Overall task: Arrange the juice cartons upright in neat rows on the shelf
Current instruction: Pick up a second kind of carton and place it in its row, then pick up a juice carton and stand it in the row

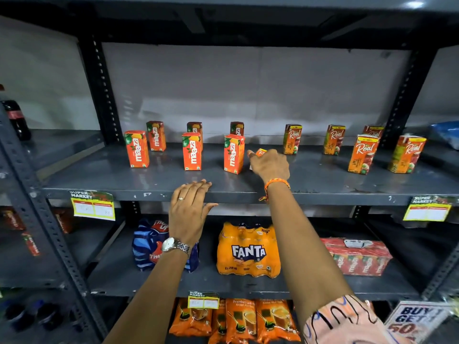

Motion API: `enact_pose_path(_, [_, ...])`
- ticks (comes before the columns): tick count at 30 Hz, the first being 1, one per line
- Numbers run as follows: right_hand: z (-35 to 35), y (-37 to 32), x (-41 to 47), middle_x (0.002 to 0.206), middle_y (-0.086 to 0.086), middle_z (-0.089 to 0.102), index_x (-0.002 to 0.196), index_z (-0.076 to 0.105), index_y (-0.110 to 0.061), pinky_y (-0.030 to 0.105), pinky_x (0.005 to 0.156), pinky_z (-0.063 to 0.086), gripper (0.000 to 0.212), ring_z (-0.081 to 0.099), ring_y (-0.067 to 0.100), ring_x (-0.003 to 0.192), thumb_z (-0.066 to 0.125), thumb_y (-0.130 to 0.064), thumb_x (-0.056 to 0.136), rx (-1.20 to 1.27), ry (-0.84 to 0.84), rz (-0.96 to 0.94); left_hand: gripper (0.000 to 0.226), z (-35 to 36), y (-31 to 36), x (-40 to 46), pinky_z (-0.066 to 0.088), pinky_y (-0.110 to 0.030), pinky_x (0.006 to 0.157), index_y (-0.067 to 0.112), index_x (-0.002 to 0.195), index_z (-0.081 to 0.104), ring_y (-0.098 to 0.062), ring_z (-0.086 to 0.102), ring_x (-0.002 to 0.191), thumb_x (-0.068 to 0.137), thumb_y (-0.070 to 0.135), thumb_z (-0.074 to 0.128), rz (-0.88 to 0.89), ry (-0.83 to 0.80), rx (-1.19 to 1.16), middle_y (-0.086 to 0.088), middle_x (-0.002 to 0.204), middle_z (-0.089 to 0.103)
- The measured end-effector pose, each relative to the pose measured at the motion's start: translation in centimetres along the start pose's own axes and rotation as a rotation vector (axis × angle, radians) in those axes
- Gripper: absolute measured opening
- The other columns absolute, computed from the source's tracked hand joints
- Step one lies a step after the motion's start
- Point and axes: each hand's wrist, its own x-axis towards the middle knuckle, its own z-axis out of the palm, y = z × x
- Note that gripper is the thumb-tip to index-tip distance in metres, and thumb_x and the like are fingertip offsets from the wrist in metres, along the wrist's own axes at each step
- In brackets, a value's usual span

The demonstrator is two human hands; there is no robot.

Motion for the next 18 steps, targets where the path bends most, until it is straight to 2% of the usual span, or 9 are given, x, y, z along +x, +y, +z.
enact_pose_path(2, [0.1, -0.3, 0.4, 0.135, 0.021, 0.056, 0.126, 0.061, -0.007, 0.045, 0.099, 0.048, 0.065, 0.056, 0.041, 0.122, 0.064, -0.051, 0.078, -0.053, -0.045, 0.003, 0.051, -0.1, -0.1, 0.1, 0.030, -0.037, 0.113, 0.017, 0.132, 0.059, -0.021, 0.058, 0.123, 0.093, 0.049, 0.053, -0.006, -0.006, -0.008, 0.000, 0.132, 0.064])
enact_pose_path(6, [-0.8, -0.6, 0.6, 0.123, 0.018, 0.067, 0.111, 0.069, -0.007, 0.044, 0.097, 0.052, 0.048, 0.063, 0.040, 0.113, 0.062, -0.037, 0.075, -0.082, -0.082, -0.054, 0.049, -0.2, 0.1, 0.0, 0.028, -0.036, 0.114, 0.017, 0.132, 0.059, -0.021, 0.058, 0.124, 0.092, 0.046, 0.057, -0.009, -0.024, -0.002, -0.001, 0.133, 0.064])
enact_pose_path(9, [-1.3, -0.8, 0.9, 0.116, 0.017, 0.069, 0.106, 0.070, -0.005, 0.044, 0.092, 0.056, 0.042, 0.065, 0.039, 0.107, 0.068, -0.030, 0.072, -0.003, -0.091, -0.060, 0.049, -0.3, 0.1, 0.0, 0.028, -0.036, 0.114, 0.017, 0.132, 0.059, -0.022, 0.058, 0.124, 0.092, 0.044, 0.060, -0.019, -0.033, -0.011, -0.001, 0.133, 0.064])
enact_pose_path(13, [-2.3, -0.3, 1.4, 0.100, 0.017, 0.072, 0.085, 0.068, -0.004, 0.035, 0.084, 0.055, 0.022, 0.068, 0.035, 0.097, 0.072, -0.020, 0.069, 0.077, -0.089, -0.040, 0.050, -0.5, 0.2, 0.1, 0.029, -0.036, 0.113, 0.017, 0.132, 0.059, -0.022, 0.058, 0.123, 0.092, 0.046, 0.059, -0.027, -0.056, -0.007, -0.001, 0.132, 0.064])
enact_pose_path(15, [-2.9, 0.4, 1.8, 0.101, 0.018, 0.071, 0.074, 0.063, -0.006, 0.036, 0.088, 0.056, 0.014, 0.068, 0.036, 0.097, 0.066, -0.019, 0.075, 0.147, -0.056, -0.028, 0.050, -0.6, 0.3, 0.1, 0.030, -0.037, 0.114, 0.017, 0.132, 0.059, -0.022, 0.058, 0.124, 0.092, 0.046, 0.058, -0.033, -0.068, -0.007, -0.001, 0.133, 0.063])
enact_pose_path(18, [-3.6, 2.1, 2.4, 0.099, 0.018, 0.071, 0.068, 0.057, -0.008, 0.042, 0.090, 0.058, 0.018, 0.070, 0.035, 0.092, 0.063, -0.022, 0.078, 0.268, -0.035, -0.006, 0.050, -1.0, 0.5, 0.1, 0.029, -0.038, 0.115, 0.016, 0.134, 0.057, -0.023, 0.056, 0.125, 0.094, 0.047, 0.056, -0.044, -0.089, -0.014, -0.002, 0.134, 0.062])
